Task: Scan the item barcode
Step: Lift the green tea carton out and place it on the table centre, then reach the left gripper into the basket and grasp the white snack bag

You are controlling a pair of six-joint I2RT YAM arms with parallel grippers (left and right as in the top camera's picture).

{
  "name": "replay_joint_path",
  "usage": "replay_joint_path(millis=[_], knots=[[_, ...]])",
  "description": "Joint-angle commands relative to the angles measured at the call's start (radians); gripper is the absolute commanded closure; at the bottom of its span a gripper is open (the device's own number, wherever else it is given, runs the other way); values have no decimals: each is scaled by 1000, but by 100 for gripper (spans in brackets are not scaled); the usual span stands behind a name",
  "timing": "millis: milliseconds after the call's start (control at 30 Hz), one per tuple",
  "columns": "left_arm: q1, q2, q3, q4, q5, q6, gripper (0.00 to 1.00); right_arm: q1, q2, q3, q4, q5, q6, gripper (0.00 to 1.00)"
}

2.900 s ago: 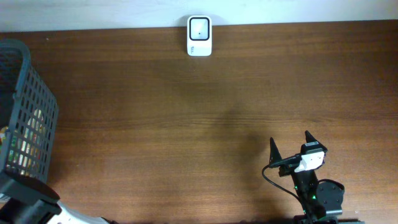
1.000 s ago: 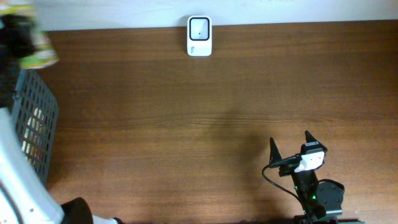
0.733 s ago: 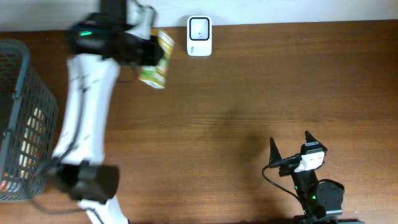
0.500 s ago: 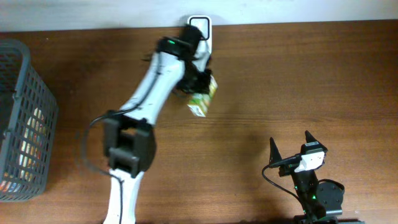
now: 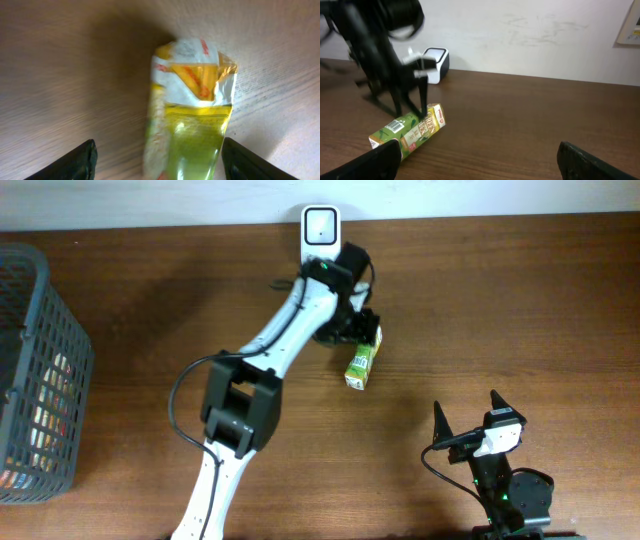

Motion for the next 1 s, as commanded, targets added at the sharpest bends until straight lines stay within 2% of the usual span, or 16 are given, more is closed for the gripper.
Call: replay_joint_path(millis=[0,133,167,300,433,600,767,833,867,967], knots=[[111,-158,225,-114,-134,44,21,8,-6,-7,-2,1,2,1],[295,-303,449,-250,-233,44,21,8,-6,-7,-2,1,2,1],[376,-358,490,-270,-266,43,21,8,-6,-7,-2,1,2,1],[692,-507,505,-305,-335,0,21,8,-6,-7,-2,1,2,1],[1036,-496,493,-389,-344,-127,21,8,-6,-7,-2,1,2,1],[1262,-407,395,-494,-325,-133,23,8,-6,-7,-2,1,2,1],[1320,-360,240,-492,-323,100,24,8,-6,-7,-2,1,2,1],[1336,-337,174,-476,-259,240,35,8,-6,-7,-2,1,2,2],[1338,-330,127,-458,-235,328,36,8,-6,-7,-2,1,2,1],[1338,-330,7,-408,-174,444,36,8,-6,-7,-2,1,2,1]])
